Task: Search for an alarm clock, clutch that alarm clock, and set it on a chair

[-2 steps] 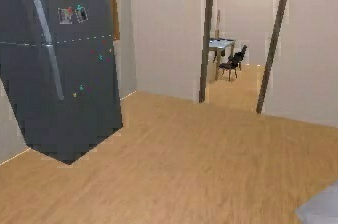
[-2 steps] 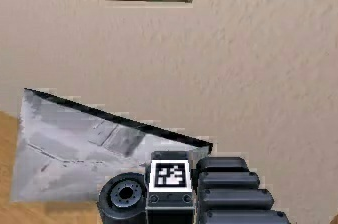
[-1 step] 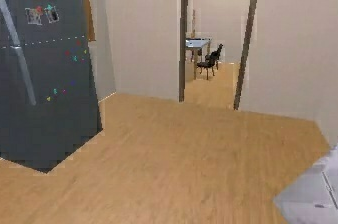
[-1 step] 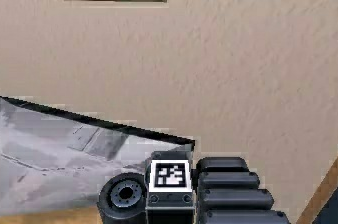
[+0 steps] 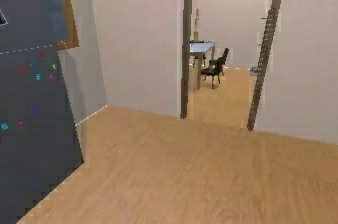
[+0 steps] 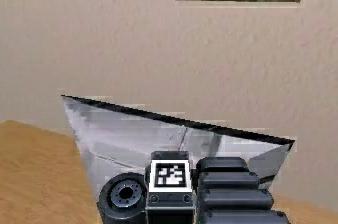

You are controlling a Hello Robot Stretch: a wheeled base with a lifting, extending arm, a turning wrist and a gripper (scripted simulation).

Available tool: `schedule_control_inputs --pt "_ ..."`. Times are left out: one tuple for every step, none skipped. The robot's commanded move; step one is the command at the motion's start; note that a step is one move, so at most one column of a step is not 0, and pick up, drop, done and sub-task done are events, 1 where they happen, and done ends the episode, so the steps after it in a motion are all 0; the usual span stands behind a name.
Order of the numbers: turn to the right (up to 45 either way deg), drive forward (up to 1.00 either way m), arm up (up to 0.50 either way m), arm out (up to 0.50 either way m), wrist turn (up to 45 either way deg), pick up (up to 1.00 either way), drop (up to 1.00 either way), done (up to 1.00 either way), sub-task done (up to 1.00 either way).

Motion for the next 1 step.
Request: schedule_control_inputs --pt "12.0 0.0 0.0 0.0 0.0 0.0 0.0 0.0 0.0"
